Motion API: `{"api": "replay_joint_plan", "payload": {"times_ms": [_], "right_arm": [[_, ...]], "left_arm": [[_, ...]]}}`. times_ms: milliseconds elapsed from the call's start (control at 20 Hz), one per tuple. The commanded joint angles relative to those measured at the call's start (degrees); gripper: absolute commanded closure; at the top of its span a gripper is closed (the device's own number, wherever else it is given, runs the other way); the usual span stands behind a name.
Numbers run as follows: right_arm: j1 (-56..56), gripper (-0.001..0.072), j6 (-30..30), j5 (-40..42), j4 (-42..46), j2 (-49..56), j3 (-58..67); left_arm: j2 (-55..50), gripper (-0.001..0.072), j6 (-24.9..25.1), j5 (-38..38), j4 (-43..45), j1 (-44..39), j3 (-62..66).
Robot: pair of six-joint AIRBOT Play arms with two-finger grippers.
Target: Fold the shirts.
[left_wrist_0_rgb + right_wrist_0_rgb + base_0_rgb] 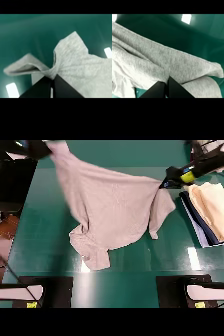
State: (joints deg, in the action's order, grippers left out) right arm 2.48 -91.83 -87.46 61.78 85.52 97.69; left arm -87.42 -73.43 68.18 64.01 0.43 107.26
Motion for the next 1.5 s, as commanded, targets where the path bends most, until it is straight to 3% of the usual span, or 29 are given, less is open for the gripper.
{"api": "replay_joint_plan", "payload": {"times_ms": [0,50,100,150,200,250,300,400,550,700,850,1050,1250,1450], "right_arm": [[0.0,0.0692,0.0,7.0,-0.3,9.3,0.1],[0.0,0.0691,0.0,8.9,-0.3,10.4,0.1],[0.0,0.0687,0.0,10.3,-0.3,11.2,0.1],[-0.2,0.0604,0.0,11.3,-0.3,11.6,0.1],[-0.6,0.0291,0.0,11.9,-0.4,11.6,0.1],[-1.1,0.0182,0.0,11.6,-0.8,11.6,0.3],[-1.9,0.0194,0.1,9.7,-0.7,11.6,1.0],[-3.1,0.035,3.2,4.0,-0.7,10.4,1.9],[-3.3,0.035,6.7,1.3,-0.7,4.3,-3.1],[-3.0,0.035,6.9,2.0,-0.7,-4.1,-12.4],[-2.8,0.0413,6.9,2.5,-0.7,-11.4,-20.5],[-3.3,0.0413,6.9,10.1,-0.7,-19.9,-29.1],[-3.3,0.0414,6.9,14.0,-0.7,-24.7,-32.7],[-3.3,0.0414,6.9,14.0,-0.7,-25.9,-32.7]], "left_arm": [[-9.5,0.0684,-1.8,1.0,-0.3,0.0,-0.5],[-10.0,0.0668,-1.8,0.8,-0.1,0.0,-0.5],[-10.0,0.0359,-1.8,0.7,0.1,0.0,-0.5],[-10.0,0.0056,-1.8,0.7,0.3,0.0,-0.2],[-9.8,0.0033,-1.8,1.2,0.5,0.2,-0.1],[-9.5,0.0097,-2.1,2.5,0.5,0.5,-0.1],[-9.2,0.0097,-3.4,5.1,0.4,1.2,-0.1],[-8.5,0.0097,-4.3,12.7,0.4,3.2,-0.2],[-5.0,0.0098,-4.4,16.1,0.3,6.4,-5.7],[3.2,0.0098,-2.9,13.7,0.5,7.6,-20.5],[13.8,0.0098,-2.3,8.2,-1.1,7.6,-41.8],[25.3,0.0098,-1.5,1.6,-7.7,7.6,-66.2],[28.3,0.0097,-1.1,-4.5,-13.7,7.6,-76.5],[28.2,0.0097,-1.1,-10.4,-14.8,4.5,-78.6]]}}
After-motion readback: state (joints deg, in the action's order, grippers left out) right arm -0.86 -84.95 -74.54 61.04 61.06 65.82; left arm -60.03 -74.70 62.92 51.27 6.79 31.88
